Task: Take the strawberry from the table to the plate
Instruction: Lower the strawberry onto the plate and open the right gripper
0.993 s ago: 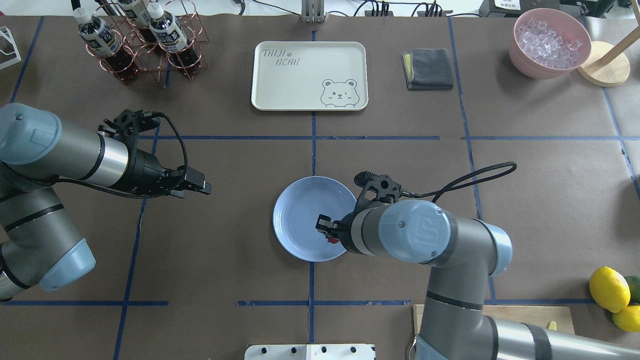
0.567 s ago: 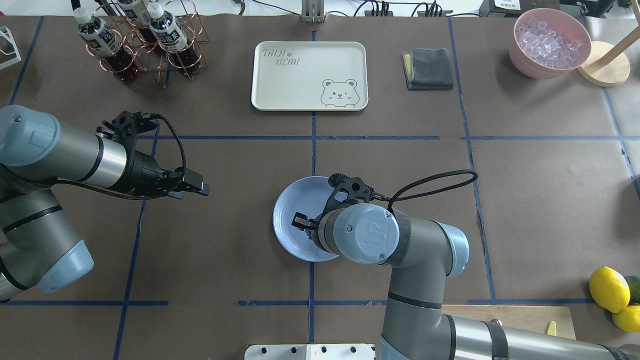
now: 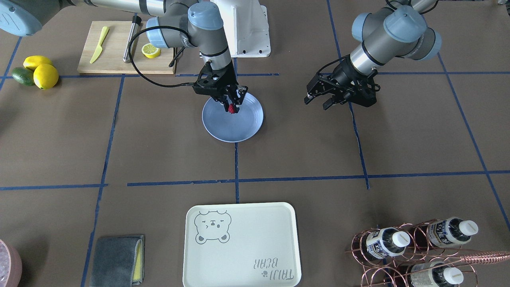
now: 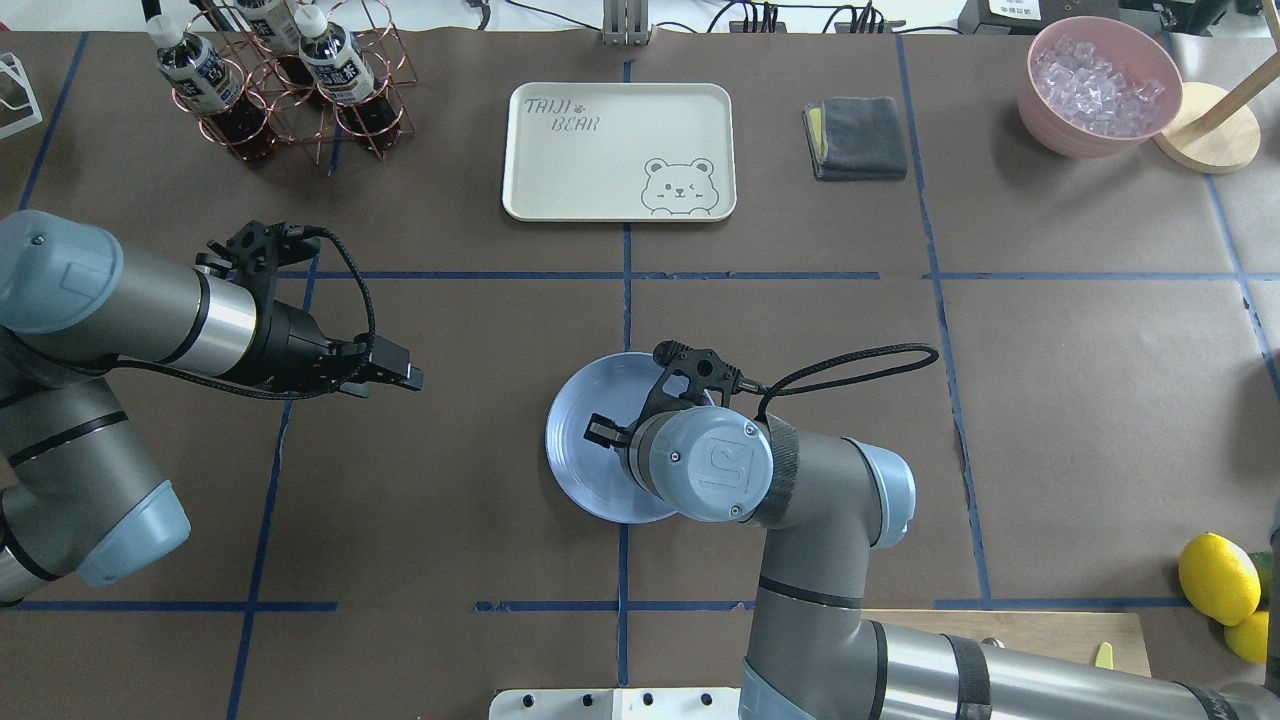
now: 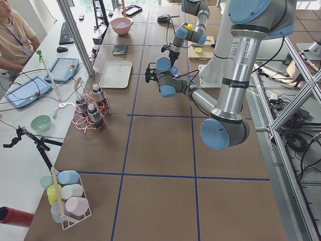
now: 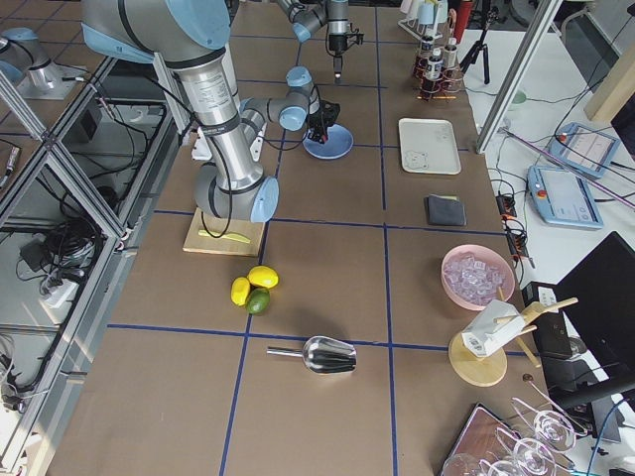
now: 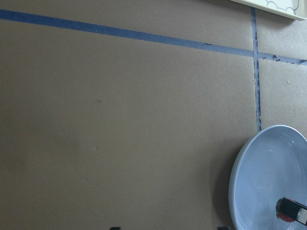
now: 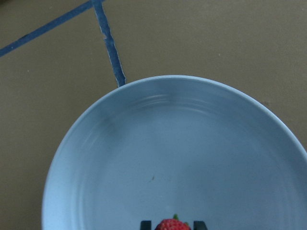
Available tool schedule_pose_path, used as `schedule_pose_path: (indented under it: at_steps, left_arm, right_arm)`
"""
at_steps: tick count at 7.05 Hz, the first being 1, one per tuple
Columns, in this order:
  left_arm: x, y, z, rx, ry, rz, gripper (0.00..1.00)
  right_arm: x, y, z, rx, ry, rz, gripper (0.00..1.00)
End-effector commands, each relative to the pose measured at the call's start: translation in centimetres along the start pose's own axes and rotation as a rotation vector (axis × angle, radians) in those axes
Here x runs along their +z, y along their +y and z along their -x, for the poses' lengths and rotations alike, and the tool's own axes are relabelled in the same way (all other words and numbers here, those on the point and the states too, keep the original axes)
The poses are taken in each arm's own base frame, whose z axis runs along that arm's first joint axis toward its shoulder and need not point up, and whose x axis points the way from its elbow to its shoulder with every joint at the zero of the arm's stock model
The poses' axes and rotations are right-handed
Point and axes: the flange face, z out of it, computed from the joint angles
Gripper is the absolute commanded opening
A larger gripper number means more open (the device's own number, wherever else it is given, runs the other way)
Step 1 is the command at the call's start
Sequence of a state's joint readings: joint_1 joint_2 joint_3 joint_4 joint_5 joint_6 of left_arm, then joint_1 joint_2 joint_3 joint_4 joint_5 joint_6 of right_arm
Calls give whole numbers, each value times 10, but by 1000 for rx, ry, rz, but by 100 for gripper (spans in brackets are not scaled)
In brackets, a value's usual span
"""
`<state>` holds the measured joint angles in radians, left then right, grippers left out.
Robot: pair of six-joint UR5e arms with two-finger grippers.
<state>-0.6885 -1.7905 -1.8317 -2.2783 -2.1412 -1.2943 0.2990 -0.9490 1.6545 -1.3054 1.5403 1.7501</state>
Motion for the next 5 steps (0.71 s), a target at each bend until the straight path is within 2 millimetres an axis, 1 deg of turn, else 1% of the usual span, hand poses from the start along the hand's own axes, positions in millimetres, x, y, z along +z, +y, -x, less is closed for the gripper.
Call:
schedule_pose_path:
  at_steps: [1,3,4,5]
  left_arm:
    - [-1,0,-1,-1,2,-1,75]
    - [-1,0,-1,1,1,-2,75]
    - [-1,0,-1,-1,2,-1,75]
    - [-1,0,0,-2,0,-2,75]
  right_arm:
    - [7,-1,-3,-2,15,-4,0]
    - [11,-1,-6,-4,28,-8,0]
    - [10,-1,-5,-4,28,-8,58]
    - [8,-2,-4,-3,25,-9,100]
